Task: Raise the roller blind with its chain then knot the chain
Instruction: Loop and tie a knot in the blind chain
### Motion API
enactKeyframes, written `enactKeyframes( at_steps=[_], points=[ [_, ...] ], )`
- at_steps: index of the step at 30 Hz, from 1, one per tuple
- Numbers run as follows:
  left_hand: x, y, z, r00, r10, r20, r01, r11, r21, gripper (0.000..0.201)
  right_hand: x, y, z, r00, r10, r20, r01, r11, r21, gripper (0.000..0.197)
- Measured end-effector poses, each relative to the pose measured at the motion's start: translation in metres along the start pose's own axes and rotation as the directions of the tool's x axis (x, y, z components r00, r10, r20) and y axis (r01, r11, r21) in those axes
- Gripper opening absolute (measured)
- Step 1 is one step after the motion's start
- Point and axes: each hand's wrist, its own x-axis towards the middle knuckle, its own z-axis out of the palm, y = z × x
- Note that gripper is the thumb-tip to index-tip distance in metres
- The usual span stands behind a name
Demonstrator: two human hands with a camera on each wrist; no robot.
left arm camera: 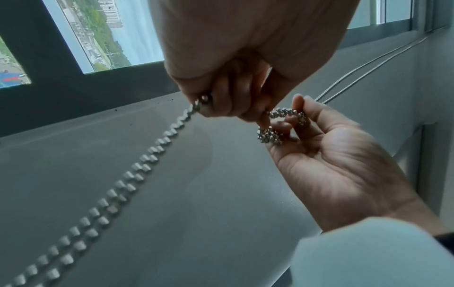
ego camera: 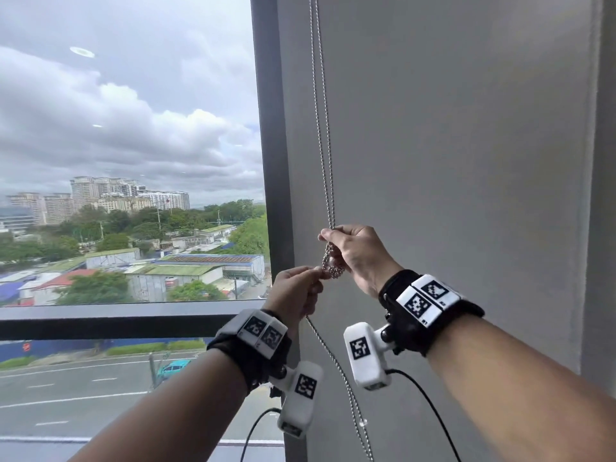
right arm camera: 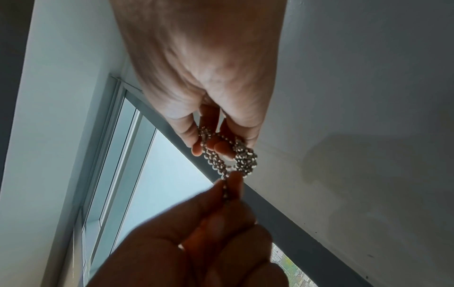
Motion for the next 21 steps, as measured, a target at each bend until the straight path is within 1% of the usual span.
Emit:
enactKeyframes(
  at_steps=[2,4,7,9,12,18,21],
  points=[
    [-0.002,-0.003,0.0,0.999,0.044,-0.023,-0.044,0.999,0.01,0.018,0.0,0.004,-0.001,1.0,0.022,0.007,-0.022,1.0,0.0,0.017],
    [-0.002,-0.006,0.0,0.997,0.073,-0.04,-0.072,0.997,0.012,0.02,0.0,0.008,-0.002,0.999,0.032,0.017,-0.032,0.999,0.01,0.016],
    [0.0,-0.009,-0.003,0.996,0.062,-0.067,-0.064,0.998,-0.018,0.021,0.001,0.013,-0.002,0.999,0.033,0.037,-0.033,0.999,0.01,0.014],
    [0.001,-0.012,-0.005,0.994,0.061,-0.093,-0.06,0.998,0.016,0.02,0.0,0.014,-0.003,0.998,0.025,0.05,-0.026,1.0,0.008,0.014],
    [-0.001,-0.018,-0.006,0.991,0.078,-0.112,-0.071,0.995,0.064,0.025,0.0,0.015,-0.005,0.997,0.014,0.073,-0.015,1.0,0.004,0.014],
    [-0.003,-0.026,-0.008,0.993,0.032,-0.117,-0.03,0.999,0.015,0.029,-0.002,0.025,-0.007,0.995,0.011,0.104,-0.002,0.996,-0.093,0.012],
    [-0.003,-0.028,-0.01,0.993,0.027,-0.115,-0.022,0.999,0.05,0.026,-0.004,0.029,-0.007,0.996,-0.002,0.088,0.014,0.991,-0.134,0.01]
  ],
)
